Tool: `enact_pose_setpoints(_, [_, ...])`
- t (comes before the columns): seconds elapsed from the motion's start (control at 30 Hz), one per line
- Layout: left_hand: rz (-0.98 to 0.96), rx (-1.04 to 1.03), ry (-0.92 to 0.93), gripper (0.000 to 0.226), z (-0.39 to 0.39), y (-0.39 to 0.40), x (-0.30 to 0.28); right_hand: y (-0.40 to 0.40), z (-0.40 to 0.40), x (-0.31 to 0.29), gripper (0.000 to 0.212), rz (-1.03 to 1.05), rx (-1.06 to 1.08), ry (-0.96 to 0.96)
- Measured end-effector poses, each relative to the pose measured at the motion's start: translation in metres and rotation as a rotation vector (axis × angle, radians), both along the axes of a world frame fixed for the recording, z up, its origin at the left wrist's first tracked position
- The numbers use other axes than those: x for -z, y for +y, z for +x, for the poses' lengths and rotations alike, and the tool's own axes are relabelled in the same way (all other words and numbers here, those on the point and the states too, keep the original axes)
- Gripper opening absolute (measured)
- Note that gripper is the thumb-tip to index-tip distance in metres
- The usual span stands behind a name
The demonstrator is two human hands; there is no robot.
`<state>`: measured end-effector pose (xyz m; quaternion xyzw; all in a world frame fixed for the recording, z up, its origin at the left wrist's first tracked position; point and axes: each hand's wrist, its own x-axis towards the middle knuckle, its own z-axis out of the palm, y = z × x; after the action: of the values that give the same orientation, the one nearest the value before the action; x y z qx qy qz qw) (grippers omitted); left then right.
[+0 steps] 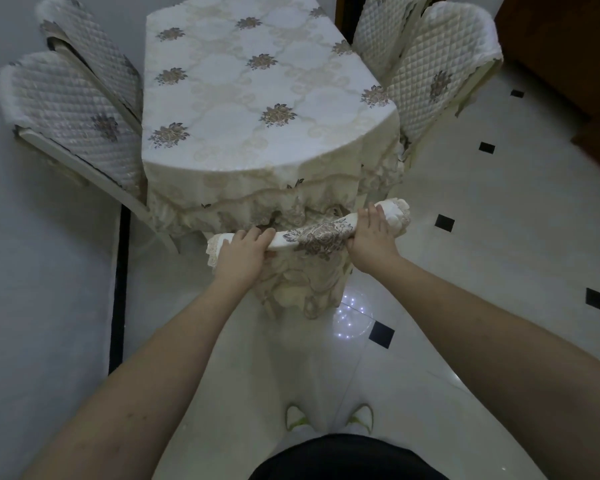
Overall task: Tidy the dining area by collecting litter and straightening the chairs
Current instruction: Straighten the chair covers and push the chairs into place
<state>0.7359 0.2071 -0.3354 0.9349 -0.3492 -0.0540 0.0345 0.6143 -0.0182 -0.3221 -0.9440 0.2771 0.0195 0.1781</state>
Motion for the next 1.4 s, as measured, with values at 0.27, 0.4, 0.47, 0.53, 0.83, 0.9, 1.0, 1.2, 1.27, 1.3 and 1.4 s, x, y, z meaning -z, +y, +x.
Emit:
enact_pose_setpoints(0.27, [-0.015,0.025,0.016,0.035,0.001,0.002,-0.002,0.007,-0.001,-0.001,0.07,-0.011,0.011,-0.015])
enact_pose_setpoints(0.4, [-0.04,0.035,0.013,0.041,0.002,0.005,-0.002,0.01,-0.002,0.001,0.068,-0.023,-0.007,-0.027])
enact_pose_setpoints(0.47, [-0.057,0.044,0.021,0.047,0.002,0.005,-0.003,0.01,-0.002,0.001,0.067,-0.026,-0.005,-0.03])
enact_pose_setpoints(0.53, [-0.062,0.052,0.026,0.045,0.003,0.005,-0.002,0.01,-0.003,0.002,0.066,-0.024,-0.007,-0.036])
enact_pose_setpoints(0.83, [-0.101,0.073,0.022,0.04,0.009,0.009,0.003,0.014,0.001,0.005,0.067,-0.067,0.007,-0.028])
enact_pose_setpoints(0.9, [-0.09,0.068,0.004,0.041,0.009,0.009,0.004,0.017,0.003,0.007,0.068,-0.093,0.022,-0.017])
enact_pose_setpoints(1.0, [-0.085,0.047,-0.042,0.04,0.004,0.007,0.008,0.017,0.005,0.008,0.068,-0.104,0.037,-0.013])
enact_pose_setpoints(1.2, [-0.182,-0.027,-0.031,0.05,-0.001,0.006,0.016,0.014,0.005,0.014,0.071,-0.096,0.024,-0.036])
enact_pose_setpoints(1.27, [-0.193,-0.029,-0.005,0.052,-0.002,0.007,0.016,0.013,0.005,0.016,0.073,-0.092,0.018,-0.041])
enact_pose_setpoints(1.3, [-0.195,-0.033,0.008,0.053,-0.002,0.007,0.016,0.013,0.004,0.017,0.074,-0.094,0.016,-0.04])
enact_pose_setpoints(1.4, [-0.198,-0.053,0.03,0.052,-0.003,0.005,0.016,0.01,0.002,0.018,0.073,-0.106,0.002,-0.044])
